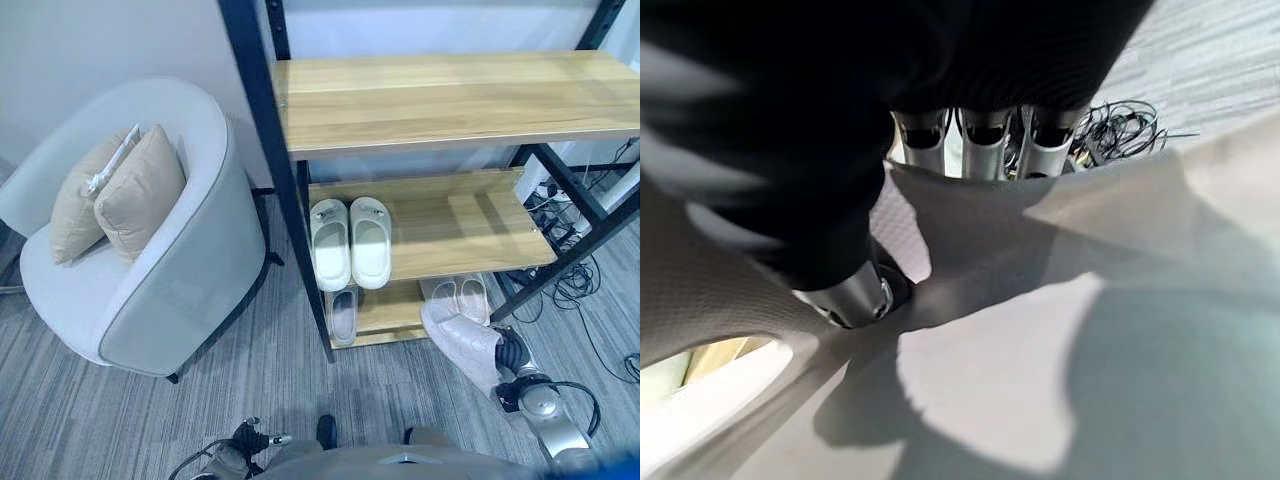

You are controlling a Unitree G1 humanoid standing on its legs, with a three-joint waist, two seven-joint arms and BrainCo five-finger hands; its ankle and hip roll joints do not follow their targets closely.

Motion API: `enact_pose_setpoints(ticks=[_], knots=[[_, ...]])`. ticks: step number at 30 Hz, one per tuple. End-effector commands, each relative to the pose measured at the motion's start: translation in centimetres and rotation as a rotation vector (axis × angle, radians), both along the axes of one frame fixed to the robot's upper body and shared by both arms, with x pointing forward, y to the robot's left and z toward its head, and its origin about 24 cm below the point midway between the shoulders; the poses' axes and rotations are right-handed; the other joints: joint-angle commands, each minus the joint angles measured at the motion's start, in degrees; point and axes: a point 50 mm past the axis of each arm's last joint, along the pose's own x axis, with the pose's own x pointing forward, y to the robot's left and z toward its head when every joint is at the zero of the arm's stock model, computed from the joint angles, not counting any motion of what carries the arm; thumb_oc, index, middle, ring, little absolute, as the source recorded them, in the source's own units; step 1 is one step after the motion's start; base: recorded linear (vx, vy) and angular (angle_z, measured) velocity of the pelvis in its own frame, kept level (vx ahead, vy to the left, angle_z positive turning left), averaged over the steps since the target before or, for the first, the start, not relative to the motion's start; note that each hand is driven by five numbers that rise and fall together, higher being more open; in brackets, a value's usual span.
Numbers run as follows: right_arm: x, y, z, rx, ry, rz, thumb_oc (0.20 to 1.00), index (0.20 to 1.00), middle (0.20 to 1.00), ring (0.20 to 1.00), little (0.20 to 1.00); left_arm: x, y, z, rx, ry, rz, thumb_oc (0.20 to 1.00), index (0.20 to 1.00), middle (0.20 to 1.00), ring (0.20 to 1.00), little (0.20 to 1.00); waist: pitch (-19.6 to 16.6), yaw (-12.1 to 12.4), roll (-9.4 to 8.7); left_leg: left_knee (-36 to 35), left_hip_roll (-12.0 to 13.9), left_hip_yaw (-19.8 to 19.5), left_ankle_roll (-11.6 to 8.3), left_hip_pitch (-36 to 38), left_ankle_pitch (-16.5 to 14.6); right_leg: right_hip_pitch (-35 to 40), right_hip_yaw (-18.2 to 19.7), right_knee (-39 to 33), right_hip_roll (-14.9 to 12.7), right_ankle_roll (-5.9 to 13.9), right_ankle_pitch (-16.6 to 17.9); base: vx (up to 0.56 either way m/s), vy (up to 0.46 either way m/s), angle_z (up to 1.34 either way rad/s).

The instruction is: Arrange the slippers neatly on the shoe rack.

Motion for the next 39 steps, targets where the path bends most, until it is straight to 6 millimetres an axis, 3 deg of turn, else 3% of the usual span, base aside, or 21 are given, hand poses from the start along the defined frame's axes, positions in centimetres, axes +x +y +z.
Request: enact_pose_setpoints(ticks=[1, 3, 7, 13, 15, 18, 20, 23, 24, 26, 27, 29, 35, 39], knots=[[2.3, 0.5, 2.2, 0.032, -0.140, 0.021, 0.200, 0.200, 0.200, 0.200, 0.200, -0.3, -0.4, -0.1, -0.012, -0.007, 0.013, 1.000, 1.000, 1.000, 1.000, 1.000, 0.39, 1.13, 0.01, 5.50, 2.00, 1.64, -1.28, 0.10, -8.51, 4.50, -3.83, -15.45, -0.26, 1.37, 4.05, 0.02, -0.039, -0.01], [2.2, 0.4, 2.2, 0.023, -0.139, 0.021, 0.200, 0.200, 0.200, 0.200, 0.200, -0.7, -0.3, -0.2, -0.010, 0.008, 0.015, 1.000, 1.000, 1.000, 1.000, 1.000, 0.23, 0.99, -0.49, 5.95, 1.68, 0.70, -1.59, 0.13, -8.60, 7.78, -4.48, -21.88, 0.67, 1.55, 2.86, 0.05, -0.076, 0.02], [1.4, -0.1, 2.1, 0.005, -0.123, 0.038, 0.200, 0.200, 0.200, 0.200, 0.200, -2.8, -0.5, -0.7, -0.016, 0.074, 0.019, 1.000, 1.000, 1.000, 1.000, 1.000, -1.52, 1.05, -1.01, 5.20, 2.31, 0.44, -2.32, -0.15, -8.36, 9.13, -3.33, -24.33, 2.32, 1.20, 2.05, 0.05, -0.111, 0.25], [0.4, -0.2, 1.1, 0.023, -0.072, 0.027, 0.200, 0.200, 0.200, 0.200, 0.200, -2.8, -0.8, -0.7, -0.024, 0.072, 0.015, 1.000, 1.000, 1.000, 1.000, 1.000, -2.23, 1.06, -1.29, 4.54, 3.17, -0.32, -3.03, 0.34, -8.18, 10.25, -3.64, -25.07, 2.81, 0.81, 1.21, 0.03, -0.079, 0.03], [0.4, 0.1, 1.2, 0.034, -0.076, 0.039, 0.200, 0.200, 0.200, 0.200, 0.200, -2.3, -0.9, -0.7, -0.023, 0.052, 0.017, 1.000, 1.000, 1.000, 1.000, 1.000, -2.15, 1.03, -1.38, 5.19, 3.27, -0.56, -3.21, 0.23, -8.49, 10.26, -3.63, -24.36, 2.88, 0.75, 0.70, 0.01, -0.065, -0.02], [1.1, 1.3, 1.4, 0.049, -0.084, 0.107, 0.200, 0.200, 0.200, 0.200, 0.200, 0.3, -0.7, 0.0, -0.012, -0.034, 0.019, 1.000, 1.000, 1.000, 1.000, 1.000, 1.05, 1.00, -2.11, 13.09, 3.14, -1.11, -3.81, -5.35, -9.95, 6.85, -3.42, -18.81, 2.26, 0.08, -0.67, -0.20, -0.062, 0.10], [2.5, 1.9, 2.3, 0.052, -0.125, 0.139, 0.200, 0.200, 0.200, 0.200, 0.200, 3.3, -0.5, 0.9, -0.011, -0.137, 0.038, 1.000, 1.000, 1.000, 1.000, 1.000, 5.18, 1.19, -2.37, 22.70, 3.34, -1.93, -4.17, -14.44, -11.25, 0.66, -3.21, -11.98, 1.50, -0.70, -1.59, -0.39, -0.060, 0.42], [3.5, 2.6, 2.8, 0.097, -0.159, 0.139, 0.200, 0.200, 0.200, 0.200, 0.200, 4.4, -0.3, 1.4, -0.054, -0.209, 0.178, 1.000, 1.000, 1.000, 1.000, 1.000, 4.81, 1.78, -1.75, 32.05, 3.68, -3.45, -4.09, -23.69, -14.32, -7.75, -2.22, -3.05, 1.10, -1.93, -4.93, -0.16, -0.049, 0.48], [4.1, 3.1, 3.8, 0.164, -0.221, 0.125, 0.200, 0.200, 0.200, 0.200, 0.200, 5.3, 0.1, 1.8, -0.098, -0.287, 0.327, 1.000, 1.000, 1.000, 1.000, 1.000, 5.23, 2.34, -1.21, 38.71, 3.63, -3.92, -3.76, -28.90, -16.78, -13.08, -1.50, 3.26, 1.12, -2.94, -7.78, -0.11, -0.078, 0.22], [4.9, 3.1, 4.9, 0.168, -0.283, 0.125, 0.200, 0.200, 0.200, 0.200, 0.200, 6.5, 0.4, 2.6, -0.119, -0.377, 0.413, 1.000, 1.000, 1.000, 1.000, 1.000, 5.67, 2.57, -0.75, 44.13, 3.91, -3.97, -3.44, -33.47, -18.53, -17.66, -0.90, 7.77, 1.17, -3.70, -9.79, -0.11, -0.074, 0.32], [5.7, 3.1, 5.9, 0.165, -0.332, 0.121, 0.200, 0.200, 0.200, 0.200, 0.200, 7.3, 0.5, 3.1, -0.151, -0.435, 0.470, 1.000, 1.000, 1.000, 1.000, 1.000, 6.05, 2.77, -0.27, 49.78, 4.31, -3.91, -3.37, -37.09, -21.57, -21.45, 0.08, 12.64, 1.64, -4.03, -12.40, -0.09, -0.062, 0.08], [7.6, 2.8, 8.4, 0.197, -0.459, 0.075, 0.200, 0.200, 0.200, 0.200, 0.200, 9.7, 0.4, 4.6, -0.206, -0.565, 0.537, 1.000, 1.000, 1.000, 1.000, 1.000, 5.97, 2.67, 0.40, 58.10, 4.26, -3.50, -3.18, -45.13, -23.92, -29.89, 0.95, 20.04, 2.00, -4.77, -15.15, -0.12, -0.066, -0.42], [13.0, 2.7, 15.9, 0.249, -0.733, 0.042, 0.200, 0.200, 0.200, 0.200, 0.200, 15.5, -1.0, 9.5, -0.352, -0.834, 0.514, 1.000, 1.000, 1.000, 1.000, 1.000, 5.49, 3.01, 2.55, 77.72, 4.29, -3.68, -2.27, -64.94, -29.96, -49.74, 4.80, 38.69, 2.29, -6.68, -21.28, -0.06, -0.044, -0.05], [16.5, 3.6, 22.4, 0.247, -0.904, 0.065, 0.200, 0.200, 0.200, 0.200, 0.200, 16.9, -1.7, 11.6, -0.464, -0.950, 0.631, 1.000, 1.000, 1.000, 1.000, 1.000, 5.48, 4.32, 3.57, 94.72, 3.62, -4.23, -2.10, -77.38, -35.52, -62.07, 6.41, 55.38, 2.00, -7.49, -26.53, 0.09, -0.043, 0.04]])
